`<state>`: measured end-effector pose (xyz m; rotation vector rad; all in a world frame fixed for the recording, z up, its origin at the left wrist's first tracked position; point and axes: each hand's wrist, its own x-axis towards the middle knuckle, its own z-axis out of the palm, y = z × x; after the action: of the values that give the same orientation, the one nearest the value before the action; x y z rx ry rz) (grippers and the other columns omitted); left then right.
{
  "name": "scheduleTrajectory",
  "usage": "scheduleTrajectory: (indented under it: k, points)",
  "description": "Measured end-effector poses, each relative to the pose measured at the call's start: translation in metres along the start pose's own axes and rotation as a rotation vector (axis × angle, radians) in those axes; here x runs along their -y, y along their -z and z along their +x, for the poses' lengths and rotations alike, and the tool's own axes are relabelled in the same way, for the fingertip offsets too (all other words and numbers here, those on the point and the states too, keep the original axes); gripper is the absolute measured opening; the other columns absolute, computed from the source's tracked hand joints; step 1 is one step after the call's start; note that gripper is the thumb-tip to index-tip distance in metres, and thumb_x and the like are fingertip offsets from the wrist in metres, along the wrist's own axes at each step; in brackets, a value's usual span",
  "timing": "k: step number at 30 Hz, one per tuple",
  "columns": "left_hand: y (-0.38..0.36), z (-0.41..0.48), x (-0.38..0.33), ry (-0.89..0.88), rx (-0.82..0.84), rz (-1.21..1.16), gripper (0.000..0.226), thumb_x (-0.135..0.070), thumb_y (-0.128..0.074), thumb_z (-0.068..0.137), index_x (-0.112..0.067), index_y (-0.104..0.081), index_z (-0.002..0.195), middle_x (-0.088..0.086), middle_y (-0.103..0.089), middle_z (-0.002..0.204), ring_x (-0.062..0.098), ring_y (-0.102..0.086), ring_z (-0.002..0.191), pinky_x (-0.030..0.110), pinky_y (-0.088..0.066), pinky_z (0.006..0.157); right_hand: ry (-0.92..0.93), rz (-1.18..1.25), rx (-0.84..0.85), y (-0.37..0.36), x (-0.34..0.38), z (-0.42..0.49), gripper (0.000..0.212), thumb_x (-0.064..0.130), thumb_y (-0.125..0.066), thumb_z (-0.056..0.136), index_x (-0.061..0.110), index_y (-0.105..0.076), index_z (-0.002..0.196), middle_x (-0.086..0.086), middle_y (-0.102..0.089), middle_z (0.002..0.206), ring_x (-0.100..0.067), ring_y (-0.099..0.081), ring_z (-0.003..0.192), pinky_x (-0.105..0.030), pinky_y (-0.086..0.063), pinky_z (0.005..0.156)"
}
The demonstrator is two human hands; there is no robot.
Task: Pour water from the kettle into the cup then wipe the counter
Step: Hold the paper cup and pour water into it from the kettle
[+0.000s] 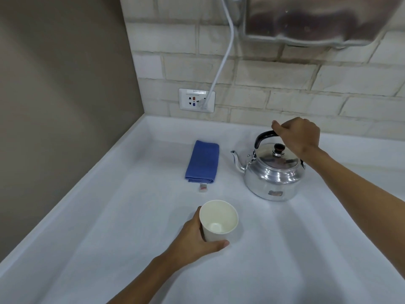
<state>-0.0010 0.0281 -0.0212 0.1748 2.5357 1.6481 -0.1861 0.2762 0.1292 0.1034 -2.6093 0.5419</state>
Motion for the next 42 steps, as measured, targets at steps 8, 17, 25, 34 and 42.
scheduleTrajectory:
  k: [8, 17, 25, 34, 42]
  points:
    - [-0.001, 0.0, 0.003, -0.015, -0.035, 0.033, 0.064, -0.059, -0.078, 0.052, -0.062, -0.04, 0.104, -0.03, -0.057, 0.108, -0.015, -0.05, 0.103, 0.0, -0.041, 0.077, 0.158, 0.022, -0.017, 0.029, 0.026, -0.011, 0.056, 0.039, -0.048, 0.082, 0.001, -0.045, 0.041, -0.005, -0.027, 0.036, -0.027, -0.035, 0.042, -0.024, -0.027, 0.048]
    - [0.0, -0.002, 0.002, -0.009, -0.032, 0.055, 0.062, -0.061, -0.077, 0.052, -0.059, -0.04, 0.102, -0.032, -0.056, 0.106, -0.017, -0.05, 0.102, 0.0, -0.041, 0.076, 0.321, -0.059, -0.007, 0.063, 0.054, -0.041, 0.054, 0.038, -0.051, 0.08, 0.014, -0.03, 0.035, -0.001, -0.022, 0.034, -0.021, -0.027, 0.041, -0.028, -0.028, 0.051]
    - [0.0, -0.003, 0.001, -0.016, -0.037, 0.057, 0.062, -0.059, -0.077, 0.054, -0.06, -0.04, 0.102, -0.032, -0.055, 0.106, -0.016, -0.05, 0.101, 0.0, -0.041, 0.077, 0.437, -0.142, -0.009, 0.088, 0.069, -0.063, 0.05, 0.04, -0.047, 0.075, 0.01, -0.038, 0.035, -0.001, -0.02, 0.033, -0.019, -0.018, 0.038, -0.022, -0.017, 0.046]
    - [0.0, -0.003, 0.0, -0.032, -0.036, 0.056, 0.062, -0.057, -0.078, 0.056, -0.064, -0.038, 0.103, -0.034, -0.055, 0.107, -0.016, -0.051, 0.101, 0.002, -0.043, 0.078, 0.521, -0.258, 0.006, 0.104, 0.088, -0.081, 0.049, 0.041, -0.045, 0.076, 0.014, -0.035, 0.035, 0.002, -0.017, 0.031, -0.019, -0.017, 0.038, -0.021, -0.014, 0.046]
    - [0.0, -0.003, 0.001, -0.036, -0.03, 0.04, 0.063, -0.059, -0.077, 0.055, -0.058, -0.039, 0.106, -0.031, -0.056, 0.109, -0.016, -0.051, 0.102, 0.0, -0.041, 0.078, 0.61, -0.303, 0.007, 0.107, 0.099, -0.086, 0.056, 0.046, -0.034, 0.075, 0.007, -0.047, 0.036, -0.003, -0.022, 0.033, -0.023, -0.021, 0.037, -0.019, -0.01, 0.047]
